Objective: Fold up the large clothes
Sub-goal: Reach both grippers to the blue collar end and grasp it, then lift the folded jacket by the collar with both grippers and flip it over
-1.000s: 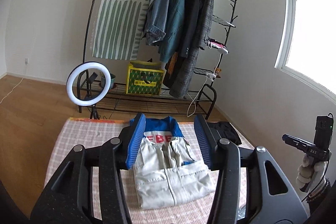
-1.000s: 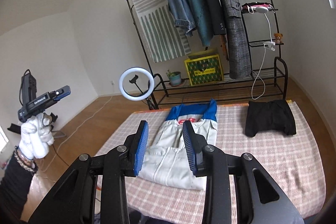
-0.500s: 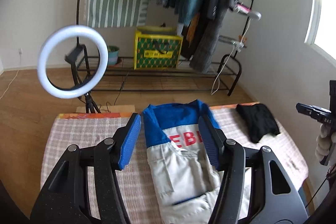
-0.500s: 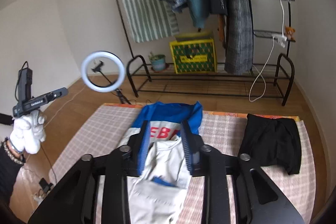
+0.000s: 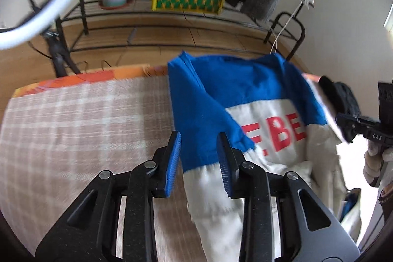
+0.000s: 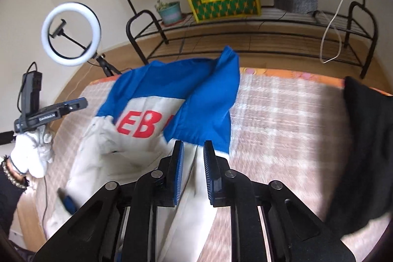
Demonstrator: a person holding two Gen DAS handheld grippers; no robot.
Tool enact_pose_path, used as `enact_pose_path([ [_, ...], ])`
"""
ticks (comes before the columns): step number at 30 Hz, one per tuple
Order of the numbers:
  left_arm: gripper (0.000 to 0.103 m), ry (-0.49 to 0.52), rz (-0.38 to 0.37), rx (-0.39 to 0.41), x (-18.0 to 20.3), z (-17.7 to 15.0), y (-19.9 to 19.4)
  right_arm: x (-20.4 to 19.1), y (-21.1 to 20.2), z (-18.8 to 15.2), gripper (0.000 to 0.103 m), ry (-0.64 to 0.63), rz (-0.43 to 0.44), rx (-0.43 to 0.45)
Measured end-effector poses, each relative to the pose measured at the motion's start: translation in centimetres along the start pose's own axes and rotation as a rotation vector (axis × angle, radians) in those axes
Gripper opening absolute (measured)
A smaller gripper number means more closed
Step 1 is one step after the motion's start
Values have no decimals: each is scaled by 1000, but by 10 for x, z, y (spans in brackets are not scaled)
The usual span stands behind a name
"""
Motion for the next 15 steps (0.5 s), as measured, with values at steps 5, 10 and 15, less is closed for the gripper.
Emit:
enact_pose_path([
  [5,31,55,40,-18,6,5,36,7,39,13,13,-31,-21,-44],
  [10,31,88,70,2,8,7,56,16,70,18,10,-57,-92,-109],
  [15,32,78,45,30,5,16,49,12,66,26,10,-102,-102,-93],
])
Point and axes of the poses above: each gripper's, at about its wrist camera, not at the fingertips, and y roughly the way its jaws point, x to its right, z to its top, the point moved 7 cm from there along y, roughly the way its jaws point, and after that the axes turned 10 degrees about -y, right-handed, at the moved point
